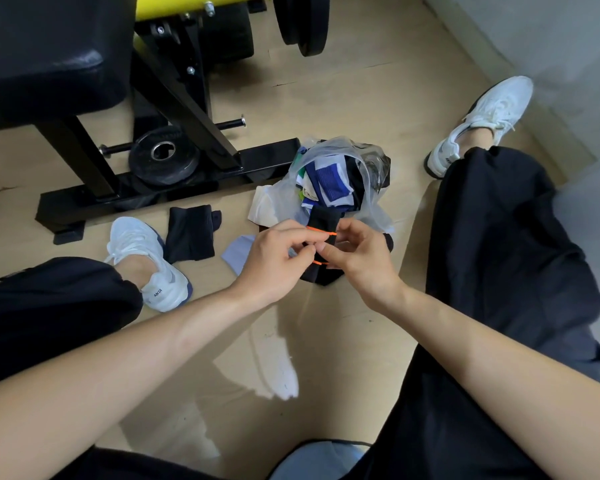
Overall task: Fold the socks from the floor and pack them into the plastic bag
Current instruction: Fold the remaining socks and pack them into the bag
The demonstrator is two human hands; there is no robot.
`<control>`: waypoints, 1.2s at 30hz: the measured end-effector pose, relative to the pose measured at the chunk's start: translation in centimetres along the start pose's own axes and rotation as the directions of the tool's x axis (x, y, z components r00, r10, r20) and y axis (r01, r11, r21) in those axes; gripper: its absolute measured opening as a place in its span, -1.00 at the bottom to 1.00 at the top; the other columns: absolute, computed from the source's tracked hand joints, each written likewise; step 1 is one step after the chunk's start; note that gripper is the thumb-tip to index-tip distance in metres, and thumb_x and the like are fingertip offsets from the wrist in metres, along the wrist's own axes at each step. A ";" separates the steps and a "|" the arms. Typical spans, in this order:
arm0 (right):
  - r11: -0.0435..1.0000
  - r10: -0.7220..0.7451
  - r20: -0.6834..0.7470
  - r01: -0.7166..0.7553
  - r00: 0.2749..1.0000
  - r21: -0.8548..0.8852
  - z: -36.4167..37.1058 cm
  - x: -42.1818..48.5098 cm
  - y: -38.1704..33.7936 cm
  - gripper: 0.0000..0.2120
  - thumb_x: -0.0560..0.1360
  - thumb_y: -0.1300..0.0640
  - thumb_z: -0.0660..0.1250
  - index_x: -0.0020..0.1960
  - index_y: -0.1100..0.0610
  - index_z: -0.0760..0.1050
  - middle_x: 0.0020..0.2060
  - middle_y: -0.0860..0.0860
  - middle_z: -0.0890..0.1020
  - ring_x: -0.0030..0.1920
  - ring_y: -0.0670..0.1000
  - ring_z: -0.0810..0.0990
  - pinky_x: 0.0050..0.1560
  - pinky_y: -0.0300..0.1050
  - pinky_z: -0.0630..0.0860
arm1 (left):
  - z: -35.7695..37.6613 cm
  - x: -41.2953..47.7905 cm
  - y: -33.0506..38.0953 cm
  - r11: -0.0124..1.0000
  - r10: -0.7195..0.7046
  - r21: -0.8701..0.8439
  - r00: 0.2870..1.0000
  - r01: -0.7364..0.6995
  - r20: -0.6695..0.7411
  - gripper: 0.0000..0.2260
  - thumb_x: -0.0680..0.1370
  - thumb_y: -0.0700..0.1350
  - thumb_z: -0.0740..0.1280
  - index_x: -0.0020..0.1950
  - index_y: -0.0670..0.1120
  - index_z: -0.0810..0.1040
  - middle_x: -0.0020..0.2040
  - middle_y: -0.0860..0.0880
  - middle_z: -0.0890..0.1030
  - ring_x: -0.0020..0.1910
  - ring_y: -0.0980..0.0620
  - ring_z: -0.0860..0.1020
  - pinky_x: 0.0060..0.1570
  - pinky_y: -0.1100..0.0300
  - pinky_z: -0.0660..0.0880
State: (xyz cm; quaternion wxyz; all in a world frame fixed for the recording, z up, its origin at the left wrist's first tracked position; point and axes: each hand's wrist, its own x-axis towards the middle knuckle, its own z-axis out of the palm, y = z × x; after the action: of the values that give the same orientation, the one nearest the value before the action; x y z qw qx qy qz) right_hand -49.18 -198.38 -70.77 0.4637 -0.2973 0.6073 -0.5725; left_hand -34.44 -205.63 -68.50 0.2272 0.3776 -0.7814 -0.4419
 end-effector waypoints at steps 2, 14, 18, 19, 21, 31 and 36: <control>0.999 0.011 0.033 -0.012 0.999 0.034 -0.2 0.2 -0.1 -0.80 0.45 0.29 0.49 0.00 0.28 0.52 -0.26 0.11 0.51 -0.21 0.09 0.53 -0.16 0.11 0.62 | -0.1 0.0 0.1 0.998 0.033 0.060 0.999 -0.031 -0.036 -0.75 0.51 -0.15 0.37 0.10 0.11 0.71 -0.04 0.16 0.51 -0.20 0.10 0.53 -0.17 0.14 0.53; 0.986 0.073 0.055 -0.080 0.996 0.149 -1.4 0.9 -0.8 -0.73 0.52 0.31 0.41 0.21 0.25 0.52 -0.10 0.19 0.65 -0.15 0.13 0.67 -0.11 0.06 0.65 | -0.7 0.6 0.3 0.942 -0.139 -0.270 0.965 0.198 0.224 -0.42 0.52 -0.31 0.44 0.38 0.24 0.45 0.10 0.09 0.67 -0.09 0.06 0.67 0.07 0.06 0.59; 0.945 -0.156 -0.077 0.126 0.985 -0.303 -1.9 1.7 -0.4 -0.77 0.46 0.14 0.50 0.09 0.08 0.60 -0.12 0.03 0.61 -0.15 0.10 0.64 -0.06 0.02 0.62 | -0.2 0.9 -0.4 0.948 -0.205 -0.208 0.961 0.242 0.183 -0.41 0.45 -0.18 0.48 0.31 0.39 0.48 -0.19 -0.34 0.63 -0.28 -0.09 0.51 -0.12 0.02 0.48; 0.863 -0.273 -0.099 0.198 0.957 -0.465 -2.3 2.1 -0.5 -0.79 0.46 0.12 0.49 0.09 0.06 0.61 -0.06 0.02 0.59 -0.08 0.03 0.60 -0.02 -0.09 0.55 | -0.2 1.1 -0.7 0.949 -0.219 -0.193 0.960 0.251 0.172 -0.42 0.42 -0.14 0.47 0.30 0.41 0.48 -0.16 -0.40 0.60 -0.29 -0.09 0.49 -0.12 0.05 0.45; 0.618 -0.441 -0.091 0.229 0.893 -0.752 -3.4 3.2 -1.3 -0.74 0.46 0.09 0.48 0.15 0.02 0.61 0.11 0.01 0.49 0.14 -0.01 0.41 0.10 -0.24 0.35 | -0.1 1.6 -1.0 0.949 -0.241 -0.170 0.959 0.265 0.150 -0.42 0.40 -0.12 0.47 0.30 0.39 0.48 -0.11 -0.41 0.60 -0.31 -0.10 0.47 -0.15 0.08 0.43; 0.535 -0.425 -0.066 0.192 0.903 -0.822 -7.3 6.4 -3.3 -0.43 0.48 0.42 0.21 0.46 0.12 0.36 0.24 0.02 0.45 0.04 0.06 0.55 0.06 -0.17 0.43 | 3.4 7.3 -1.5 0.979 -0.197 -0.025 0.975 0.201 0.105 -0.43 0.49 -0.21 0.48 0.45 0.14 0.46 0.17 -0.04 0.62 -0.25 0.01 0.52 -0.09 0.18 0.52; 0.540 -0.407 -0.015 0.227 0.913 -0.811 -7.4 6.5 -4.6 -0.37 0.46 0.43 0.17 0.48 0.08 0.32 0.24 -0.04 0.45 0.07 0.01 0.52 0.16 -0.16 0.44 | 6.2 12.5 -2.4 0.987 -0.103 0.135 0.987 0.086 0.124 -0.43 0.52 -0.18 0.46 0.51 0.05 0.42 0.28 -0.01 0.60 0.18 -0.08 0.59 0.25 0.01 0.52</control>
State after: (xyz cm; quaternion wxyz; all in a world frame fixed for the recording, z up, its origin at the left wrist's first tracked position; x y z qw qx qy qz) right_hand -59.18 -201.84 -68.40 0.1066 -0.5176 0.7762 -0.3437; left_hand -45.44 -213.06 -73.47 0.1292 0.3985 -0.8027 -0.4244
